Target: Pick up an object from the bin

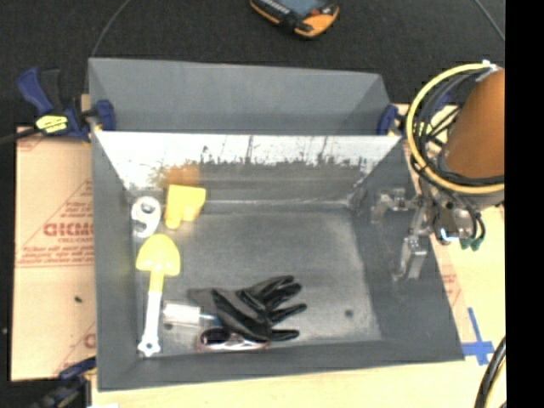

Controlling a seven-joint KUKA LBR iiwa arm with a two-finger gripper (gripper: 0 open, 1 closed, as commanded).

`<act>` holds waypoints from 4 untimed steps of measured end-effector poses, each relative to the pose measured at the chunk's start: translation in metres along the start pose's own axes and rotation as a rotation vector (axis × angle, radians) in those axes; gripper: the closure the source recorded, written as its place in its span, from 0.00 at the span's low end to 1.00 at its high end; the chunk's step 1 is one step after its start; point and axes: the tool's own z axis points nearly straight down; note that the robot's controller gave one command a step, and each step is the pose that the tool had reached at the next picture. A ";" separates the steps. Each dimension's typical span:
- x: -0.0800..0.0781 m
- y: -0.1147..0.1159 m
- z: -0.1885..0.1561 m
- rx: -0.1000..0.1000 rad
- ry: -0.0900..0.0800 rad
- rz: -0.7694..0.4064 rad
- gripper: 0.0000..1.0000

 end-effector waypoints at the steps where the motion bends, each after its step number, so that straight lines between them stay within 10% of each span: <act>1: 0.000 0.000 0.000 0.000 0.000 0.000 0.00; 2: 0.002 0.034 0.018 0.000 -0.003 0.097 0.00; 3: -0.056 0.043 0.039 0.002 -0.009 0.001 0.00; 4: 0.008 0.119 0.063 -0.001 -0.005 0.176 0.00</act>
Offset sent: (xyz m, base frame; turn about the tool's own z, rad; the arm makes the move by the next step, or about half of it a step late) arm -0.0036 0.0414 -0.0217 0.1110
